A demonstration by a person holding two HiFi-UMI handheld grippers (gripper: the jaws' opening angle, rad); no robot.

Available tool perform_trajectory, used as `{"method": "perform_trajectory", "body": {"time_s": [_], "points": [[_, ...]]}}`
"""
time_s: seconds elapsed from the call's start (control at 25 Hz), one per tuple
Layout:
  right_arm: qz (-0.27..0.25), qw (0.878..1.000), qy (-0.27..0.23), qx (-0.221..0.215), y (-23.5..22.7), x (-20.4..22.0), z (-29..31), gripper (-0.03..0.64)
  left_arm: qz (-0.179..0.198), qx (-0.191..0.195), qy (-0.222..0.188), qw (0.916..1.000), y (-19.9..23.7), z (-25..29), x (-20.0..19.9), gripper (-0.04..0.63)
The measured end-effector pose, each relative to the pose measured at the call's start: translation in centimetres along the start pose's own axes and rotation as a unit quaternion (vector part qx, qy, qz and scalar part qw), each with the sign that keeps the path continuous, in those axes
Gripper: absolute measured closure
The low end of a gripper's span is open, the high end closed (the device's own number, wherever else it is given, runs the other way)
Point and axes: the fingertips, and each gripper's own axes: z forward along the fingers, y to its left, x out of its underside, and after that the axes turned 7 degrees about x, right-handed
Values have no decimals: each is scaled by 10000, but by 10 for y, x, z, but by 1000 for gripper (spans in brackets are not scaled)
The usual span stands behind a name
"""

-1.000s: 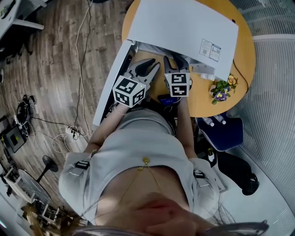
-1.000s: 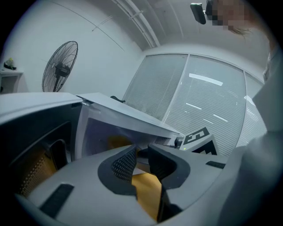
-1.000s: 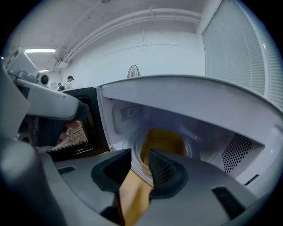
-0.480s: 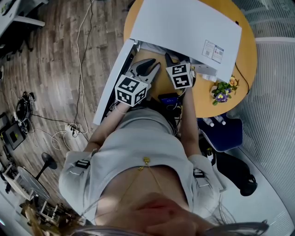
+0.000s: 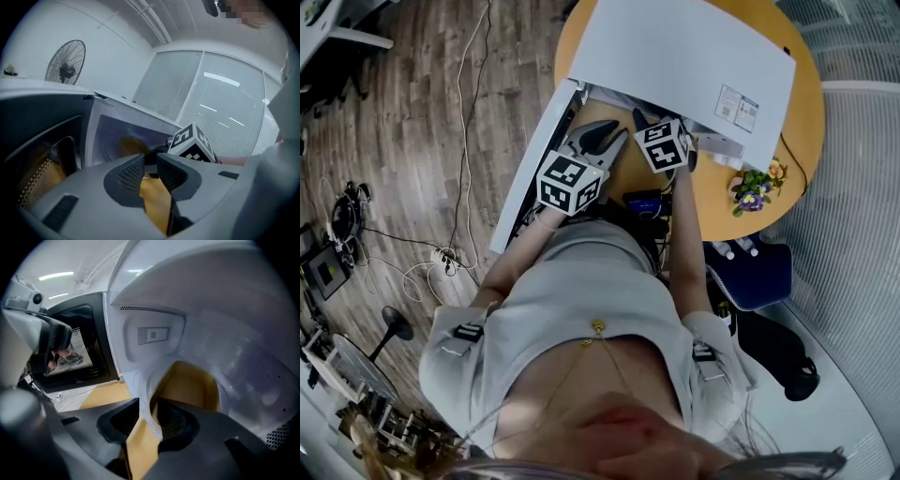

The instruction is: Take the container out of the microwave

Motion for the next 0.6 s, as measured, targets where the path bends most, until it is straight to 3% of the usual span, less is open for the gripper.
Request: {"method": "perform_trajectory", "body": {"time_s": [0.6], "points": [[-248, 9993, 200, 171, -6, 1, 6, 565, -6, 2, 22, 10000, 3, -1, 0, 511]]}}
